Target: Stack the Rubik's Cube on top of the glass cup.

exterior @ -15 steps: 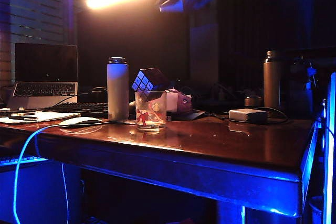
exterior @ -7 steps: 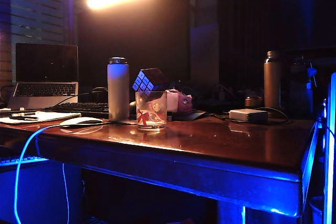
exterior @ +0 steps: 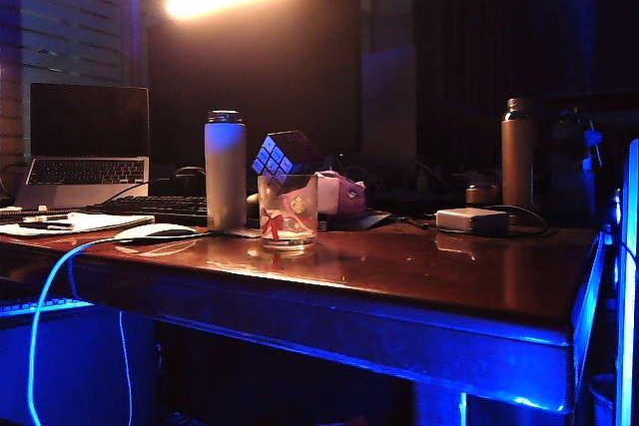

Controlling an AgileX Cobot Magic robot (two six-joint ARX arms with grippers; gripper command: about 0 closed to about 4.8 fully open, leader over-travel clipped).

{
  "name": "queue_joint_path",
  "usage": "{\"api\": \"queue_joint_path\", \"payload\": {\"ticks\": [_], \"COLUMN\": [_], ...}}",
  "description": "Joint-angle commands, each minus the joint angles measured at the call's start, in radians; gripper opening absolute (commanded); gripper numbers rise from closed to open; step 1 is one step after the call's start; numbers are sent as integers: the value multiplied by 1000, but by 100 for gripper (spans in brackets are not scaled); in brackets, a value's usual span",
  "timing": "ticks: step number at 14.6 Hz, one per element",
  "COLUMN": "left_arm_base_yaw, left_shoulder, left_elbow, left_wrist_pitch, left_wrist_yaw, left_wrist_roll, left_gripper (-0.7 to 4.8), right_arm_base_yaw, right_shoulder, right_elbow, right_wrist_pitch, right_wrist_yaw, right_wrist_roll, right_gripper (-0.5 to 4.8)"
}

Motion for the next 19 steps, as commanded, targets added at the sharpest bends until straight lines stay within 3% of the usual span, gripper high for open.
{"api": "queue_joint_path", "payload": {"ticks": [1,5,9,12,17,19], "left_arm_base_yaw": [0,0,-2,-2,-4,-4], "left_shoulder": [-172,-304,-304,-304,-329,-385], "left_elbow": [-259,-766,-1033,-1171,-1351,-1386], "left_wrist_pitch": [132,438,777,842,952,951], "left_wrist_yaw": [-9,42,30,5,4,-14], "left_wrist_roll": [-84,-113,-196,-202,-192,-163], "left_gripper": [-4,-4,-4,-4,-4,-4], "right_arm_base_yaw": [2,15,15,15,14,13], "right_shoulder": [25,21,-104,-291,-644,-770], "right_elbow": [-28,-192,-397,-570,-1072,-1249], "right_wrist_pitch": [35,72,74,119,471,509], "right_wrist_yaw": [-24,-24,-24,25,49,97], "right_wrist_roll": [16,15,15,8,10,24], "right_gripper": [-1,-1,-1,-1,-1,-1]}}
